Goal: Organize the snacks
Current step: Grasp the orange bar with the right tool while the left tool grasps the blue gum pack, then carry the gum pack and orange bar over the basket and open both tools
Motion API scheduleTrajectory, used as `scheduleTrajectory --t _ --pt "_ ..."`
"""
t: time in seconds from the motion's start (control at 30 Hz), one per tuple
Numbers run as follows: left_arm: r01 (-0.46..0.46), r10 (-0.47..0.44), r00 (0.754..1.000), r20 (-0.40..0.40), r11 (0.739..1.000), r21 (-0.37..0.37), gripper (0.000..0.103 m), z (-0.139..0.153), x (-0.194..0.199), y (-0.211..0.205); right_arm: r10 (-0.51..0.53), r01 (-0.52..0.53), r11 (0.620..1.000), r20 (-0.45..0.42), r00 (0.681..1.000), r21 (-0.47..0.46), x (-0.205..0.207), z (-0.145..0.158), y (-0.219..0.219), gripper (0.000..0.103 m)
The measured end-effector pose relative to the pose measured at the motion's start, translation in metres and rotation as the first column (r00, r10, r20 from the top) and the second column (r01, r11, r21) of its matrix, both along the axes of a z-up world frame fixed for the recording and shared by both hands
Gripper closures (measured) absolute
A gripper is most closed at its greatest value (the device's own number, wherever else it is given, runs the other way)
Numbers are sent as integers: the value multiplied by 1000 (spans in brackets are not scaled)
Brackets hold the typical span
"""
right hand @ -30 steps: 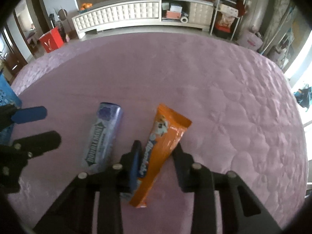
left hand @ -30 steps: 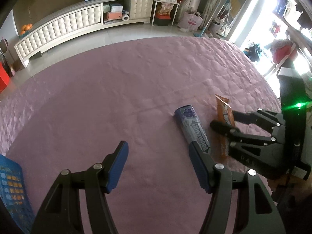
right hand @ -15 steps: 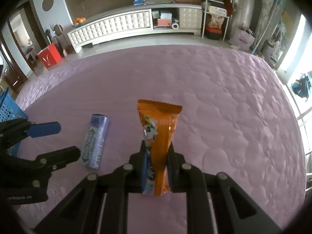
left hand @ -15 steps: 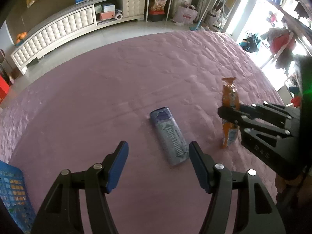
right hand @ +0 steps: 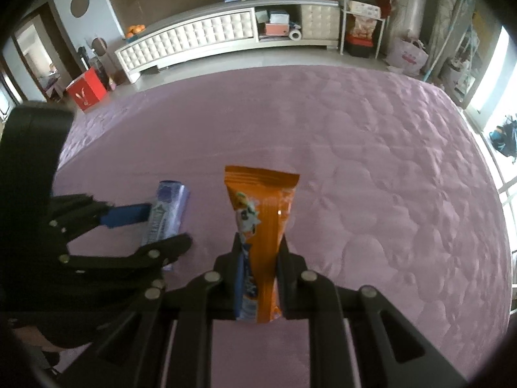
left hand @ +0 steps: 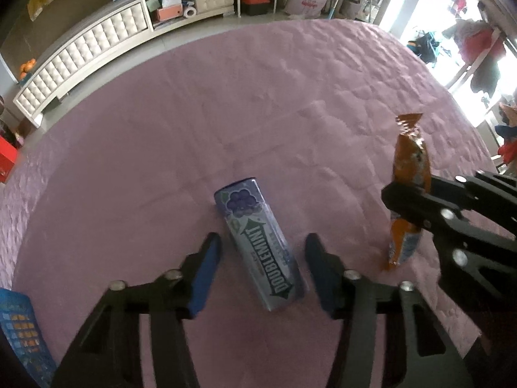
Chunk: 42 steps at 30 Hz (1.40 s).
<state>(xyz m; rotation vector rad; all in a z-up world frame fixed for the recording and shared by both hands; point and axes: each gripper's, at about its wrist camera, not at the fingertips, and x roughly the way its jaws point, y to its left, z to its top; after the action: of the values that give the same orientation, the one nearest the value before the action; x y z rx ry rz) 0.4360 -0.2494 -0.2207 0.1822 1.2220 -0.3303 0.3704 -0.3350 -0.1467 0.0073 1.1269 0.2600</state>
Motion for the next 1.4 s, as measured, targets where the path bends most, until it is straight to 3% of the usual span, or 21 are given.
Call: scheduleTrajectory --t 0.03,0.17,0.37,0.53,0.73,0.93,1.1,1.4 --pt "2 -2 1000 16 1000 3 63 1 -1 0 4 -4 1000 0 1000 1 0 0 1 82" --pt "9 -9 1000 19 1000 -21 72 2 0 2 7 -7 1000 -5 1000 4 4 -1 -2 82" --pt "13 -9 998 57 997 -72 74 11 -14 15 21 -21 1000 13 1000 5 0 6 1 82" --pt "2 12 994 113 992 -124 74 43 -38 35 29 -32 998 44 999 60 -17 27 16 82" --pt "-12 44 979 199 987 -160 74 98 -71 63 68 -74 996 117 991 44 -38 72 50 83" --pt "-95 146 948 284 978 -186 74 152 -105 125 134 -150 986 193 972 70 -61 125 101 83" --pt "-176 239 902 361 964 -198 74 194 -142 191 206 -231 969 232 951 89 -78 151 152 83" --pt "-299 354 858 371 933 -198 74 213 -201 305 342 -374 921 235 910 108 -99 154 252 82"
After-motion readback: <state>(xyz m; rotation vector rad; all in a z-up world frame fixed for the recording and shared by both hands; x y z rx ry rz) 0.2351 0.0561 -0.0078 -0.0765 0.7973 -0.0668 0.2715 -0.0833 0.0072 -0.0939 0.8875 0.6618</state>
